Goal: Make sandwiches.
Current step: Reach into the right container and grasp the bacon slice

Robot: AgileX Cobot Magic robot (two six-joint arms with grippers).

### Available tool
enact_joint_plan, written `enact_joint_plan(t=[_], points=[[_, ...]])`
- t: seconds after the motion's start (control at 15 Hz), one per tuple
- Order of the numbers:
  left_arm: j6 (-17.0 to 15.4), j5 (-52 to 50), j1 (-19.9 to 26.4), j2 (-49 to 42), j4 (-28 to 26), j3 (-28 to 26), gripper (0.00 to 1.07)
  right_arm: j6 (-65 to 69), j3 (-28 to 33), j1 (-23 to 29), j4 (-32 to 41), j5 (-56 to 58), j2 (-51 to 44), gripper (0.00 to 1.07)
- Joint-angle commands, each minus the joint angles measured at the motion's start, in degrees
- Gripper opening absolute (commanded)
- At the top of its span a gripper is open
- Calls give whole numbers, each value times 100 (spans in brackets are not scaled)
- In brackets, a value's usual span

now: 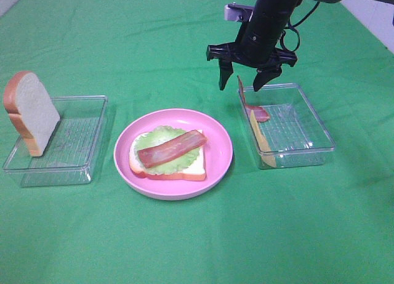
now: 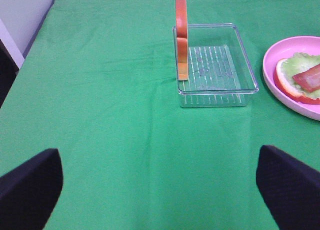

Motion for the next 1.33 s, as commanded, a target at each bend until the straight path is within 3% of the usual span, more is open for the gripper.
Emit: enact_joint_plan(t=[0.07,0.53,0.6,0.8,1.07,1.33], points=[[-17,-80,-29,-80,11,17,99,-69,-29,-6,-86,29,17,62],[-17,-80,-29,-80,29,17,99,-69,-29,-6,-126,17,17,31],[-17,-80,-29,-80,29,17,99,-69,-29,-6,-149,0,17,17],[-17,-80,-29,-80,29,17,99,-69,-29,-6,-183,-6,17,0],[-17,-80,-29,-80,29,17,99,-69,-29,-6,-441,63,17,0],[-17,-80,-29,-80,29,17,98,-286,-29,-6,-229,372,-327,0]])
